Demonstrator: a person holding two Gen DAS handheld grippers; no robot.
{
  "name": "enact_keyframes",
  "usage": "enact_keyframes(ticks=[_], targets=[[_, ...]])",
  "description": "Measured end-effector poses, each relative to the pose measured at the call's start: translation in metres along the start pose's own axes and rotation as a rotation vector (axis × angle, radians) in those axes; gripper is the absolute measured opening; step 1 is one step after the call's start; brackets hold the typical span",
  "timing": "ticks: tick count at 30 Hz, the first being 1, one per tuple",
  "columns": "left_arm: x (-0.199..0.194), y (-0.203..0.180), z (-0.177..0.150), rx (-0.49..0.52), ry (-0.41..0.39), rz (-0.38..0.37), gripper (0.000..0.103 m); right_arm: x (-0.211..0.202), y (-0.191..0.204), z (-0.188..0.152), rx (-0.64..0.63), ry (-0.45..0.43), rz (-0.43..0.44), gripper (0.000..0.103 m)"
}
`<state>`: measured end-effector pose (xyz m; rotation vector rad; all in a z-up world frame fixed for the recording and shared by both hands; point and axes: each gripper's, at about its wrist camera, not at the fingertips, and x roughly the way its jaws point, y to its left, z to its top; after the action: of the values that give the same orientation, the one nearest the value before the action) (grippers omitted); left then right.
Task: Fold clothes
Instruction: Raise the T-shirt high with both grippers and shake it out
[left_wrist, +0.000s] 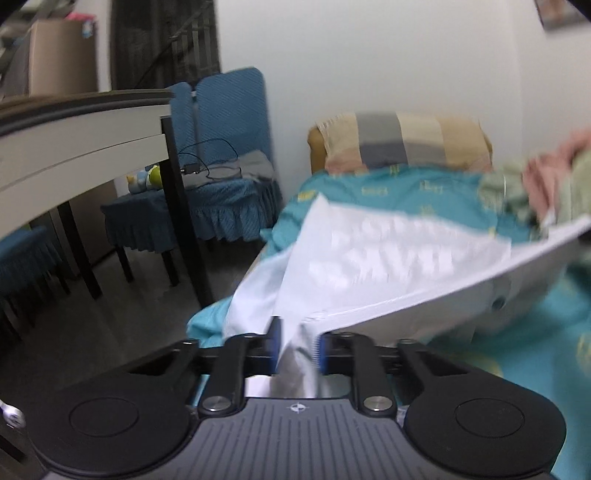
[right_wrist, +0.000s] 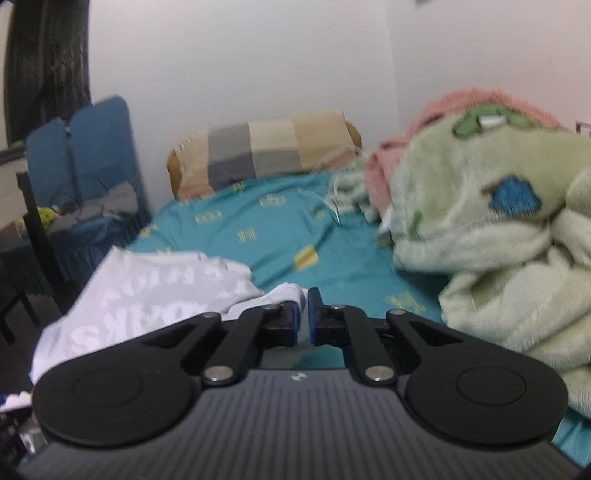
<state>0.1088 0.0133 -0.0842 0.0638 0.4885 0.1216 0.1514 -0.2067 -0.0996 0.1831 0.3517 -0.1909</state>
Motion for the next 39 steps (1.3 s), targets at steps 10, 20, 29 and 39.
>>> enact_keyframes(ticks=[10, 20, 29, 39], targets=[[-0.132, 0.040, 0.134, -0.149, -0.431, -0.018, 0.005, -0.117, 0.014, 0.136, 0.062, -0.320, 0.147, 0.004], [-0.341, 0.080, 0.300, -0.136, -0.753, -0.016, 0.005, -0.336, 0.019, 0.301, 0.009, -0.671, 0.258, 0.004], [-0.461, 0.070, 0.358, -0.073, -0.818, -0.018, 0.006, -0.438, 0.004, 0.372, -0.094, -0.714, 0.260, 0.004], [-0.301, 0.053, 0.358, -0.064, -0.632, -0.009, 0.010, -0.295, 0.018, 0.344, -0.084, -0.490, 0.243, 0.004]])
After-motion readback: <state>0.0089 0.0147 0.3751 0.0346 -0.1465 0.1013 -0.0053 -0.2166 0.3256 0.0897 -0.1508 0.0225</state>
